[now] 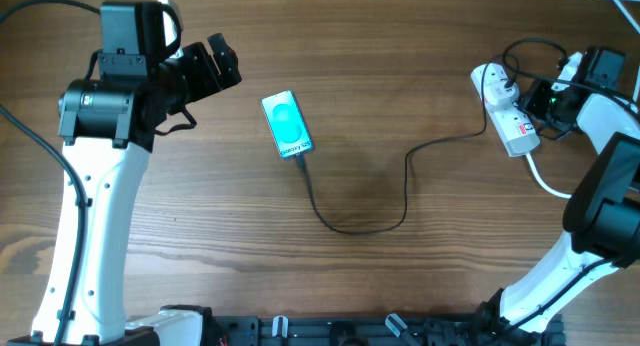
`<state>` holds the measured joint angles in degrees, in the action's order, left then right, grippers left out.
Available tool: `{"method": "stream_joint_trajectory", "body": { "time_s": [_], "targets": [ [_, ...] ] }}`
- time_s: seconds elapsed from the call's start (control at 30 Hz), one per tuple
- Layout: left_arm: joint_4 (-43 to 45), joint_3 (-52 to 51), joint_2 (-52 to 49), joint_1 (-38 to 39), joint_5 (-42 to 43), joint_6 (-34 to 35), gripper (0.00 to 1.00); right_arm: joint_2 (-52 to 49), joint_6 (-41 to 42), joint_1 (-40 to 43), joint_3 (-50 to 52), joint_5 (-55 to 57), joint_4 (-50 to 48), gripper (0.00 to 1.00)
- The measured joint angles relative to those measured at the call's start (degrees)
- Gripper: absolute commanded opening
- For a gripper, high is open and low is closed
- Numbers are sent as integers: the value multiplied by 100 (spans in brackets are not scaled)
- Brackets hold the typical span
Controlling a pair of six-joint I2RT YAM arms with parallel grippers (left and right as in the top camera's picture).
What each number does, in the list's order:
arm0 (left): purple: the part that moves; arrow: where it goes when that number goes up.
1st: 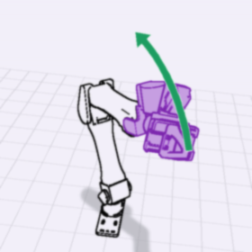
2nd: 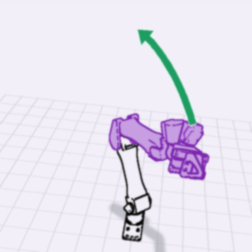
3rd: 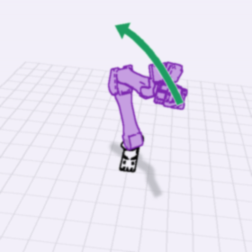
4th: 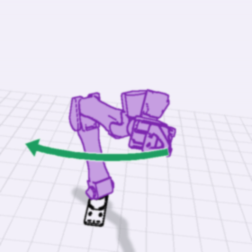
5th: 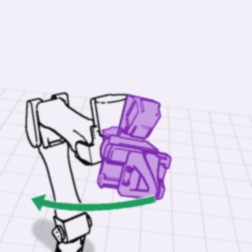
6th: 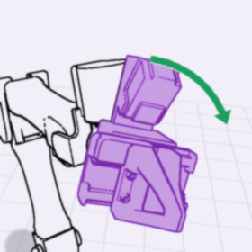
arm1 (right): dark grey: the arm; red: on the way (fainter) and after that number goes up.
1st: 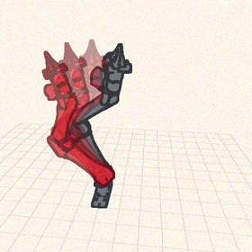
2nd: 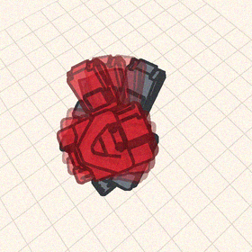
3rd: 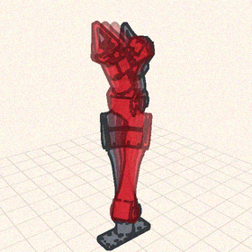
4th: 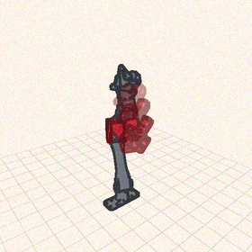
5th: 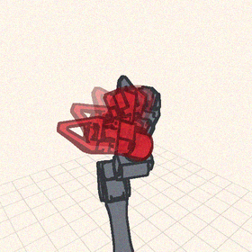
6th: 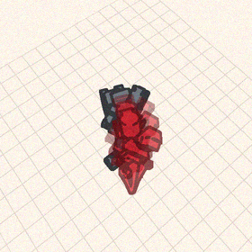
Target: Plug charger to phone and switch on socket
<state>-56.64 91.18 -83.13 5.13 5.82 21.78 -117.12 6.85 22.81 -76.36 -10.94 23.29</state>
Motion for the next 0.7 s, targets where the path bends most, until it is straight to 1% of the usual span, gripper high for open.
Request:
{"method": "stream_joint_trajectory", "body": {
  "time_s": [0.13,0.6,0.67,0.7],
  "targets": [
    [0,0,0,0,0,0,100,0,-9,0,0,0,9,56],
    [0,0,0,0,0,0,100,0,-420,11,-2,-181,61,56],
    [-2,0,0,0,0,0,100,0,-420,11,-4,-208,85,57],
    [0,0,0,0,0,0,100,0,-420,11,-7,-212,92,59]
  ]
}}
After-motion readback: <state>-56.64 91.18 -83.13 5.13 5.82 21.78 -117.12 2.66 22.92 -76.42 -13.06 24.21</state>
